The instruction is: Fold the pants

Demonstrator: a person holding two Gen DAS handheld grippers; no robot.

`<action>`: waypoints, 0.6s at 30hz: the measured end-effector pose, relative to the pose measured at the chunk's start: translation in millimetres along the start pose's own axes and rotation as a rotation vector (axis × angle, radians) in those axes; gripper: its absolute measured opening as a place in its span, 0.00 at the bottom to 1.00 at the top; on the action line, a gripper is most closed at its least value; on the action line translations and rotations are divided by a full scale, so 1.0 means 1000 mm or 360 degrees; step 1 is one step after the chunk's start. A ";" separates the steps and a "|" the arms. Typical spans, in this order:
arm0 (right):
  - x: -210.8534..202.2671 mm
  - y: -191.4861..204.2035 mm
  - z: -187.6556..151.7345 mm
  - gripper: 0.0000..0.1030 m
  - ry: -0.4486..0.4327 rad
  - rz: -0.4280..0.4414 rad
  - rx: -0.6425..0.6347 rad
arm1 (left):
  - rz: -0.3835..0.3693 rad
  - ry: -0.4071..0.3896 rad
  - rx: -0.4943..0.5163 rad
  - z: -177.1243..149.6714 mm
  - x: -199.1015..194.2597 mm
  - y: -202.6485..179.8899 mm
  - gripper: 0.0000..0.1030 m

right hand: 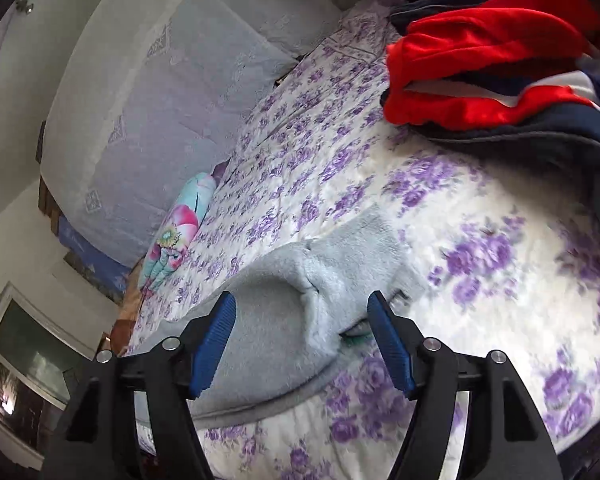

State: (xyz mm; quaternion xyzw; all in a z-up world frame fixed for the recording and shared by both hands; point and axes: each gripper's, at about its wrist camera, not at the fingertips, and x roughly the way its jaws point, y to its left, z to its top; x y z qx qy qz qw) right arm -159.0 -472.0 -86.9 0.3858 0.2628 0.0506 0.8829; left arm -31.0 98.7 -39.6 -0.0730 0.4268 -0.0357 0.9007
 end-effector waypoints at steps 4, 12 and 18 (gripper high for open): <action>0.013 -0.017 -0.018 0.68 0.0133 0.0082 0.0123 | -0.0206 0.0032 0.0055 0.003 -0.006 -0.032 0.95; 0.061 0.002 -0.014 0.35 0.0023 0.0047 -0.0016 | -0.0331 0.0177 0.0018 -0.014 0.016 -0.051 0.95; 0.036 0.101 -0.029 0.21 -0.0224 -0.0413 -0.0779 | -0.0316 0.0143 -0.0113 -0.022 0.003 -0.020 0.95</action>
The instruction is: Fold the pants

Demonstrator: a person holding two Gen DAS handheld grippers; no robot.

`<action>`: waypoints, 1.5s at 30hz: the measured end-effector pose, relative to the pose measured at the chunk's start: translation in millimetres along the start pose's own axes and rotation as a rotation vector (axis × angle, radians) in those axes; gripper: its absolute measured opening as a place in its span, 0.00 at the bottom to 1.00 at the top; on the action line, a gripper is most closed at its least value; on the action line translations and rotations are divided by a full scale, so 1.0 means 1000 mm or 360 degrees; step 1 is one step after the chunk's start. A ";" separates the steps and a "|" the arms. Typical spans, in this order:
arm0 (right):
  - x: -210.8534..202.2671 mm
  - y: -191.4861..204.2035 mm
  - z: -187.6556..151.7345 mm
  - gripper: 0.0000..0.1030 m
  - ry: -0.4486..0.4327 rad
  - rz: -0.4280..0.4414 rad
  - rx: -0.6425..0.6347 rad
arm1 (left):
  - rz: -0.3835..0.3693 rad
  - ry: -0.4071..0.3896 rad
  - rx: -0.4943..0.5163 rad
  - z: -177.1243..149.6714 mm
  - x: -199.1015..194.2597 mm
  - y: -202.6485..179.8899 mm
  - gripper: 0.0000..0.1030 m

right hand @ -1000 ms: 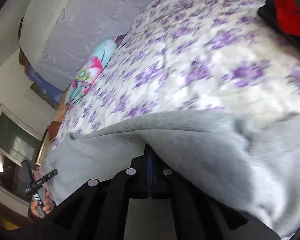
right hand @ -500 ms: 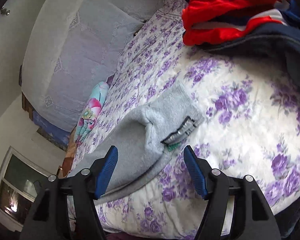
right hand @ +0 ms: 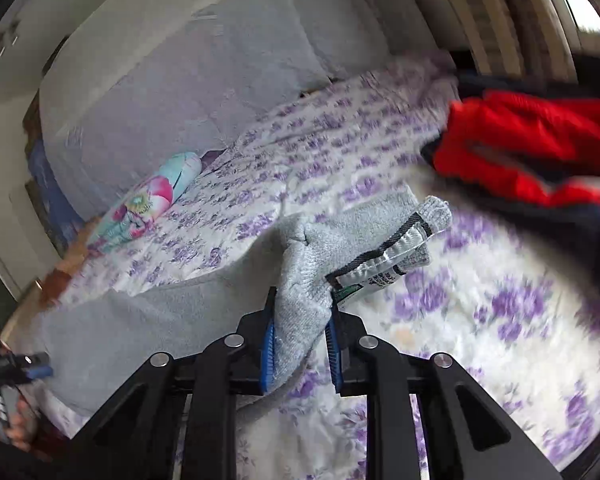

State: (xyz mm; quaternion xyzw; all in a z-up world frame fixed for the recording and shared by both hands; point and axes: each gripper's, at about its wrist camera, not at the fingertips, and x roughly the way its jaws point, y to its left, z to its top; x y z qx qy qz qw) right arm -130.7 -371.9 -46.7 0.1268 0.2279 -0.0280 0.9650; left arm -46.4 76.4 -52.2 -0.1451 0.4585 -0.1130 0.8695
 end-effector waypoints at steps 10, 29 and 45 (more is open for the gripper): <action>0.045 0.267 -0.079 0.26 0.0043 -0.0113 -0.1870 | -0.0020 -0.0099 -0.0048 -0.014 -0.023 0.012 0.95; 0.076 0.248 -0.046 0.26 0.0497 0.0275 -0.1580 | -0.0014 -0.0064 -0.0223 -0.026 -0.021 0.051 0.95; 0.055 0.235 -0.037 0.26 0.0381 0.0463 -0.1399 | -0.0136 -0.0124 -0.0594 -0.028 -0.025 0.099 0.95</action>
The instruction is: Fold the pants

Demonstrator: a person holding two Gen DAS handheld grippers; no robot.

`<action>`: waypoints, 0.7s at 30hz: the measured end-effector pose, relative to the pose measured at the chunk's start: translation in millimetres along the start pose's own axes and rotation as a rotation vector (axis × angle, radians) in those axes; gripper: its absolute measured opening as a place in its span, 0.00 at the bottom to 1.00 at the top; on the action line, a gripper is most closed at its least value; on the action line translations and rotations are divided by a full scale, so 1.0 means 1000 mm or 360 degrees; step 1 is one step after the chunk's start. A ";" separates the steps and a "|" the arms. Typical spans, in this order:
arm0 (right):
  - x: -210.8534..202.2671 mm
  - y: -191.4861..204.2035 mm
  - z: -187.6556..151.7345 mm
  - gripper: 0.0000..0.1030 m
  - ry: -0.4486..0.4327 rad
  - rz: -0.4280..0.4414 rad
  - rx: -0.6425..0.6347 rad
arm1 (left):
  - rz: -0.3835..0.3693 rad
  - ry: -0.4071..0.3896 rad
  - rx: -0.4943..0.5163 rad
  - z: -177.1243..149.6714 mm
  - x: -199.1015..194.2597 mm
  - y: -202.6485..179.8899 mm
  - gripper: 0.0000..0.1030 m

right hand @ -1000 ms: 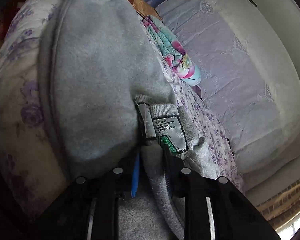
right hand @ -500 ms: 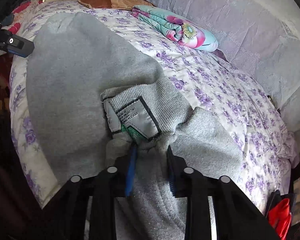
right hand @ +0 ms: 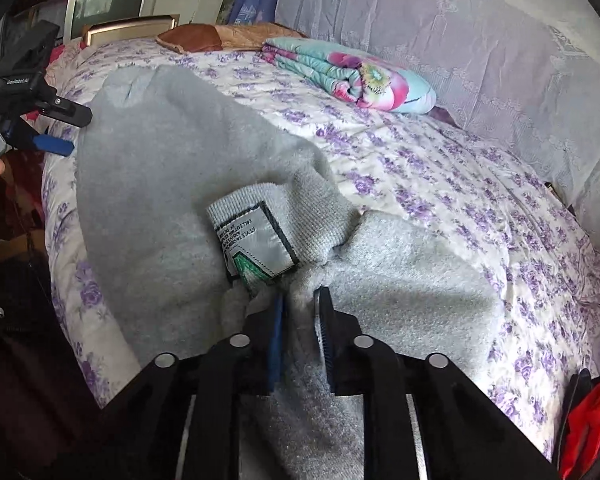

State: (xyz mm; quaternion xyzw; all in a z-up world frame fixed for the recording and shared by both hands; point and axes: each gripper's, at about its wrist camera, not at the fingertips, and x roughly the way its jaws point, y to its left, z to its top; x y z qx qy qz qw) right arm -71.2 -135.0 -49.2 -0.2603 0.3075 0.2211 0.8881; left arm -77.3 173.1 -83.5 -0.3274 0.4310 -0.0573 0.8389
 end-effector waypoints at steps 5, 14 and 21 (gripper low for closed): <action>-0.047 0.002 -0.008 0.54 -0.0236 0.0048 0.0059 | -0.0097 -0.0046 -0.0181 0.014 -0.002 0.011 0.95; -0.075 -0.016 -0.030 0.53 -0.0371 0.0050 0.0269 | -0.0200 -0.0143 -0.0222 0.055 0.043 0.006 0.88; -0.099 -0.075 -0.078 0.53 -0.0407 -0.0099 0.0636 | -0.0060 -0.0354 0.0375 0.024 0.000 -0.084 0.28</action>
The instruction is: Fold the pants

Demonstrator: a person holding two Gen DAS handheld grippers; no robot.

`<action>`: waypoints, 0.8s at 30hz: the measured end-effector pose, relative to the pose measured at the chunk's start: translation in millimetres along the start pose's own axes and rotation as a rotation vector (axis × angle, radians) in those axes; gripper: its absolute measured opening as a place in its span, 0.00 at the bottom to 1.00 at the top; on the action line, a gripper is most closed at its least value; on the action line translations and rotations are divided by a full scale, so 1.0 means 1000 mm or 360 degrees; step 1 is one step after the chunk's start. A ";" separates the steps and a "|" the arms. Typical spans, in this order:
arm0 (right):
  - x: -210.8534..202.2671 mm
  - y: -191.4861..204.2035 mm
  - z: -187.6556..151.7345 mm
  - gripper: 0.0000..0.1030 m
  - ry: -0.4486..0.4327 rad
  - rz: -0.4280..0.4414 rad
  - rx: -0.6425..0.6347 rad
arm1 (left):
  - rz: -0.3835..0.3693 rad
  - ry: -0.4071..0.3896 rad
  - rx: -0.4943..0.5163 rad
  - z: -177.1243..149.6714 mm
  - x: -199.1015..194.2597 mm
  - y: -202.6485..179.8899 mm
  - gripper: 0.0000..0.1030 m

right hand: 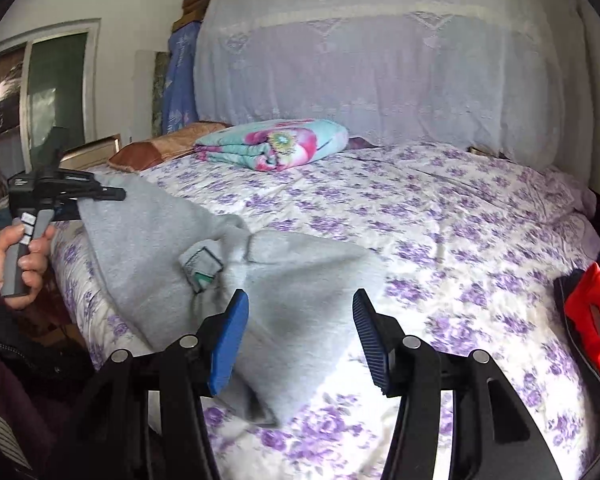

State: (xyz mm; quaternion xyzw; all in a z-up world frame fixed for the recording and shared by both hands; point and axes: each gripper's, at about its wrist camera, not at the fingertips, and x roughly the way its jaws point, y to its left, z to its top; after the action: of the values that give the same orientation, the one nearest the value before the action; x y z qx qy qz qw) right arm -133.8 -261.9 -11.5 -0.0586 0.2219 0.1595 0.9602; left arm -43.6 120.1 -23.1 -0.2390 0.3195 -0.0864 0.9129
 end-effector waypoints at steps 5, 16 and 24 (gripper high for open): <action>-0.020 -0.056 -0.001 0.53 -0.0072 -0.0173 0.0225 | -0.0065 -0.0037 0.0728 -0.018 -0.027 -0.145 0.28; -0.024 -0.102 -0.027 0.63 0.0012 -0.0020 0.0546 | -0.0191 0.0600 0.1464 -0.147 0.074 -0.238 0.78; 0.037 -0.119 -0.023 0.96 0.0248 0.0552 0.0933 | -0.0359 0.0492 0.1246 -0.106 0.019 -0.220 0.95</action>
State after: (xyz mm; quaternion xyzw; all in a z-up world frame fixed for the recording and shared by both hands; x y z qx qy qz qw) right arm -72.1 -368.1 -43.3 0.2464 0.3374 0.2448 0.8749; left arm -96.4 -117.8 2.2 0.1074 0.3674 -0.3351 0.8609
